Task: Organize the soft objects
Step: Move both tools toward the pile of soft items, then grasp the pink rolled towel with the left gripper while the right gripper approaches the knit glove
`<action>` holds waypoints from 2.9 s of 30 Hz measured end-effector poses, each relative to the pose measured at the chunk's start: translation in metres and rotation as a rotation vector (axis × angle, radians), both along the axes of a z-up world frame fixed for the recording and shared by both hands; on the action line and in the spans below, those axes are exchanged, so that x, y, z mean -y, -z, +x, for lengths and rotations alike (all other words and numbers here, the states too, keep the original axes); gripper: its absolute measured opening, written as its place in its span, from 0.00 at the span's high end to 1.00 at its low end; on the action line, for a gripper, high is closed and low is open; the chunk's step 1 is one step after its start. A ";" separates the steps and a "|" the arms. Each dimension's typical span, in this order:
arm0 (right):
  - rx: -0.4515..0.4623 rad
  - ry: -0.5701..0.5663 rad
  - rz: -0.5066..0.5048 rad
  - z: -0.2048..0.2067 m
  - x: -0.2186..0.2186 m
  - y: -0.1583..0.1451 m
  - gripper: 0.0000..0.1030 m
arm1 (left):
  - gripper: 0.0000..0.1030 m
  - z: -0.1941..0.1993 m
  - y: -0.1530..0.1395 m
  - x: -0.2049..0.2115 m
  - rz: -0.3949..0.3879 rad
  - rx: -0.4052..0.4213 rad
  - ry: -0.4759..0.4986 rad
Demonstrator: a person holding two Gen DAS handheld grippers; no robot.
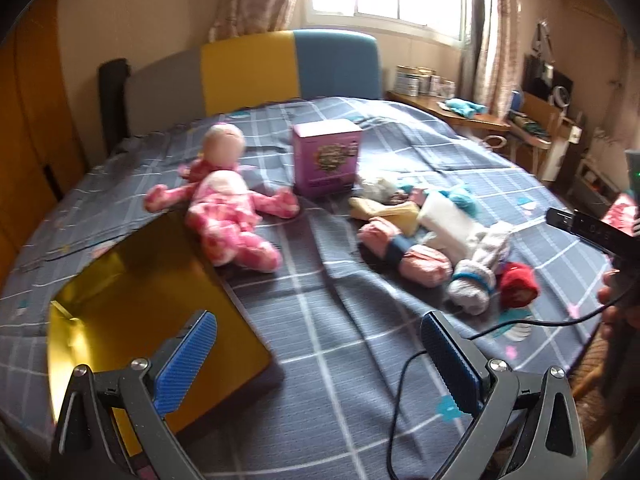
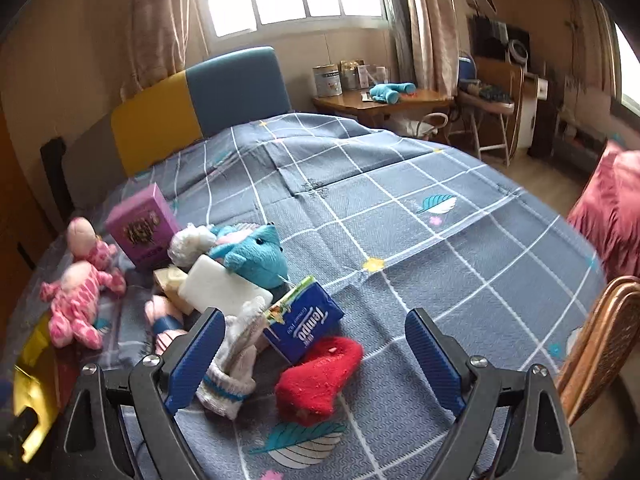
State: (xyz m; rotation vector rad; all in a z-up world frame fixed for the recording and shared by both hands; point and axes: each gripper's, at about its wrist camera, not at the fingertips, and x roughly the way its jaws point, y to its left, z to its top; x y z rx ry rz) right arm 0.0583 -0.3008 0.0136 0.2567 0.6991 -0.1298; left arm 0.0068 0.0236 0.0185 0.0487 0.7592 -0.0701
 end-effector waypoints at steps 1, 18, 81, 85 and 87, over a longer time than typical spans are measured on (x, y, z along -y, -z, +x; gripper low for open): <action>0.009 0.008 0.014 0.000 0.004 0.000 0.10 | 0.00 0.003 -0.001 0.002 -0.014 -0.006 0.015; 0.075 0.020 0.155 -0.009 0.020 0.000 0.10 | 0.03 0.106 0.025 0.060 -0.092 -0.193 0.112; 0.026 0.012 0.193 -0.002 0.022 0.009 0.10 | 0.62 0.187 0.109 0.100 -0.243 -0.392 0.065; 0.020 0.011 0.186 -0.001 0.021 0.009 0.10 | 0.65 0.176 0.097 0.093 -0.243 -0.353 0.089; 0.018 0.012 0.185 0.000 0.021 0.009 0.10 | 0.65 0.168 0.086 0.090 -0.223 -0.309 0.108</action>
